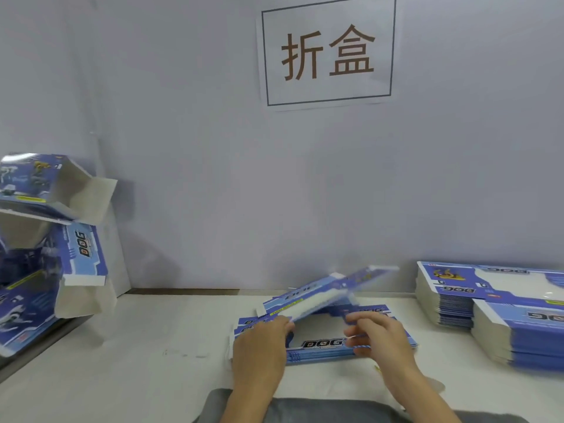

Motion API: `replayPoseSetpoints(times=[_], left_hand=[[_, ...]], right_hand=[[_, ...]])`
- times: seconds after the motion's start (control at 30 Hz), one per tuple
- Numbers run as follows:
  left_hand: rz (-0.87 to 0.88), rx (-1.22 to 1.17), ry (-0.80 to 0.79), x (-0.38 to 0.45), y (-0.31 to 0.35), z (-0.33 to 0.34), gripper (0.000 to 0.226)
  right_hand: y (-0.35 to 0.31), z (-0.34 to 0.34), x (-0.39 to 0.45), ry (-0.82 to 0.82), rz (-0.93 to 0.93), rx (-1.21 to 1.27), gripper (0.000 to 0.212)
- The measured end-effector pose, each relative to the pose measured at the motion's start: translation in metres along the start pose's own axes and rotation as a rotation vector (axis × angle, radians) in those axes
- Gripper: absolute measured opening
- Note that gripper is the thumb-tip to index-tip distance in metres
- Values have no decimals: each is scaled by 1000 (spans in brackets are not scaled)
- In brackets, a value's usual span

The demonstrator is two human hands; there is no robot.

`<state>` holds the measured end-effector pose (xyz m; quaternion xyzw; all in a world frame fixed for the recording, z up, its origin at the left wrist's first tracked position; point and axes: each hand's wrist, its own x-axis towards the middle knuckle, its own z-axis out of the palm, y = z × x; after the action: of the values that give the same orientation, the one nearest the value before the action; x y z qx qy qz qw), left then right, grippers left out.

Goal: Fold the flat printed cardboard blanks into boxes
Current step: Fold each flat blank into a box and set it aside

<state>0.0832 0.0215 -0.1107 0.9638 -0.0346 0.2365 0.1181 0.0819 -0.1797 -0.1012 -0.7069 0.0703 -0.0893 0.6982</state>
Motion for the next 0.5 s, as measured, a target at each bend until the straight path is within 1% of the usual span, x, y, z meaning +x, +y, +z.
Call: replayPoseSetpoints(times=[0.07,0.13,0.17,0.23,0.27,0.3,0.37,0.43,0.47,0.5], left_hand=[[5,21,92,1,3,-4,30],[30,15,165,1,10,-10,39],[66,5,181,0,16,-13,44],[197,5,132,0,31,-14,46],[275,7,76,1,39,-12,44],[335,9,14,2,47,-12,41],[395,-40,-82,-1,59,-11,38],[362,-187,-133,-4,64,-10,41],[312,-288,-129,-5,63,-11,41],[255,-391,-92,-4,61,-13,40]], right_hand=[[-2,3,0,-24,16,5,21],[-6,9,-1,-75,49,75,19],[-8,11,-2,-111,68,121,22],[-12,15,-3,-179,85,253,25],[-12,16,-3,-169,77,317,23],[-11,16,-1,-114,66,353,20],[-7,12,6,34,40,303,17],[-7,4,11,97,3,269,18],[-10,1,11,106,-20,282,19],[-14,-3,10,105,-43,297,20]])
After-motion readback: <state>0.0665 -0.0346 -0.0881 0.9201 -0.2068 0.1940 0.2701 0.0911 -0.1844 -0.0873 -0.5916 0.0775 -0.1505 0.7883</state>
